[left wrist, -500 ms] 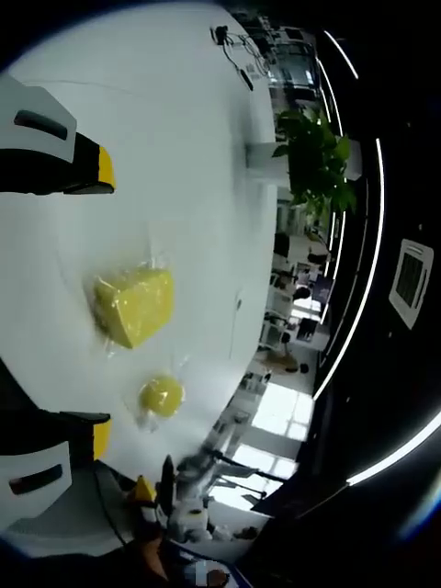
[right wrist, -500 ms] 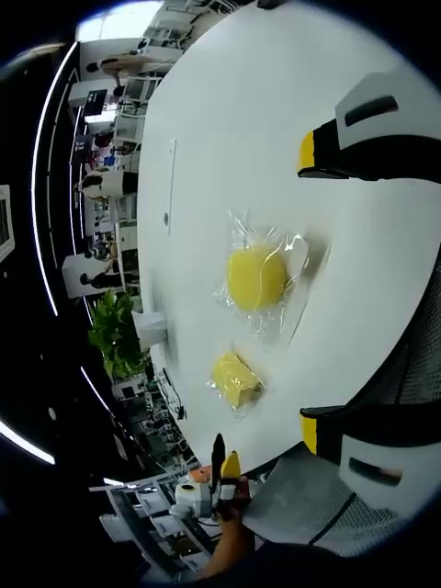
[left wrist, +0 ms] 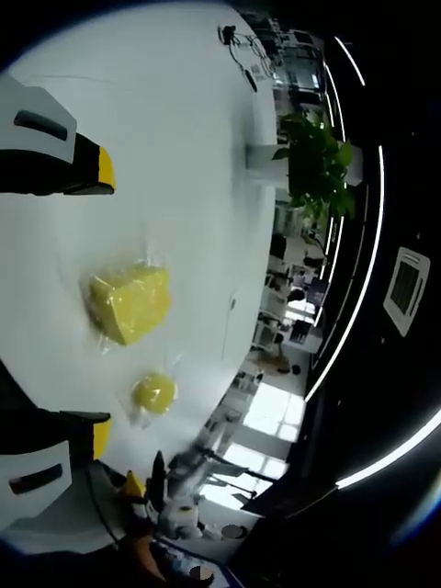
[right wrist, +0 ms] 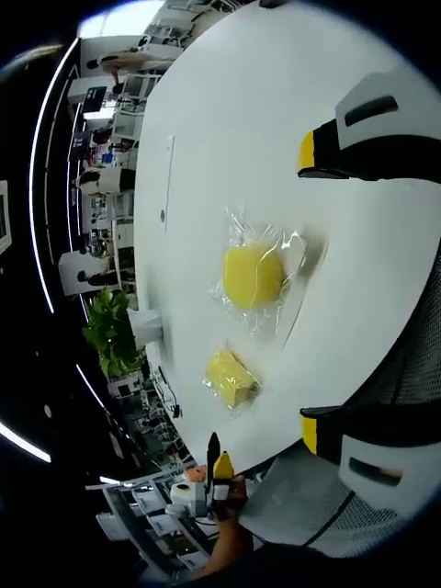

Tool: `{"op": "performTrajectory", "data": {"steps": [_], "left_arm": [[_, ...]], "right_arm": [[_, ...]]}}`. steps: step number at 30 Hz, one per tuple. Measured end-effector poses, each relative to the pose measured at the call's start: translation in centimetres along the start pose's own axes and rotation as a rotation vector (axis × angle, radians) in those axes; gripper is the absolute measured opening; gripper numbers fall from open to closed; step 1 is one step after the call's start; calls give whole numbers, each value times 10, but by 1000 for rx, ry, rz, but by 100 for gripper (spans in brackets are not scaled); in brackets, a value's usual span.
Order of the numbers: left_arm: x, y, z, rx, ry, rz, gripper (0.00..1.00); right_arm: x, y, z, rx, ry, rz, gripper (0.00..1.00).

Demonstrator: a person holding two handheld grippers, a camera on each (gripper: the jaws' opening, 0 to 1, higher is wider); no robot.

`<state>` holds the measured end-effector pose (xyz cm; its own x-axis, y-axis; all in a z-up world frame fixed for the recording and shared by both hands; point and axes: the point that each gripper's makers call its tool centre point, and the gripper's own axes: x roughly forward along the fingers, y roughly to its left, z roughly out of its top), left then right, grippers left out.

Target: Compare the silicone blocks by pressing each to a similar depth, holding the contact briefly, and releasing to observe deformation and rebound differences across the visible hardness samples.

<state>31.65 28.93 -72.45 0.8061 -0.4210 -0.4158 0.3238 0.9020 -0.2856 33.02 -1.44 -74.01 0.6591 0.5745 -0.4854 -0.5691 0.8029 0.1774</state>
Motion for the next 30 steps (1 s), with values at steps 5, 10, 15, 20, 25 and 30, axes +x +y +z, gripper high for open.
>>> {"op": "performTrajectory", "data": {"steps": [5, 10, 15, 20, 25, 30], "left_arm": [[1, 3, -1, -21, 2, 1, 98], [1, 5, -3, -21, 8, 1, 98], [2, 2, -5, -13, 21, -8, 98], [4, -1, -6, -9, 29, -20, 98], [4, -4, -7, -7, 36, -24, 98], [4, -2, -7, -17, 35, -23, 98]], "right_arm": [[0, 1, 0, -5, -1, 4, 96], [-1, 1, 1, -4, -5, 5, 96], [-2, -2, 4, 1, -17, -8, 96], [-3, -5, 5, 5, -25, -21, 96], [-3, -5, 5, 3, -30, -24, 96], [-3, -4, 6, 6, -32, -21, 96]]}}
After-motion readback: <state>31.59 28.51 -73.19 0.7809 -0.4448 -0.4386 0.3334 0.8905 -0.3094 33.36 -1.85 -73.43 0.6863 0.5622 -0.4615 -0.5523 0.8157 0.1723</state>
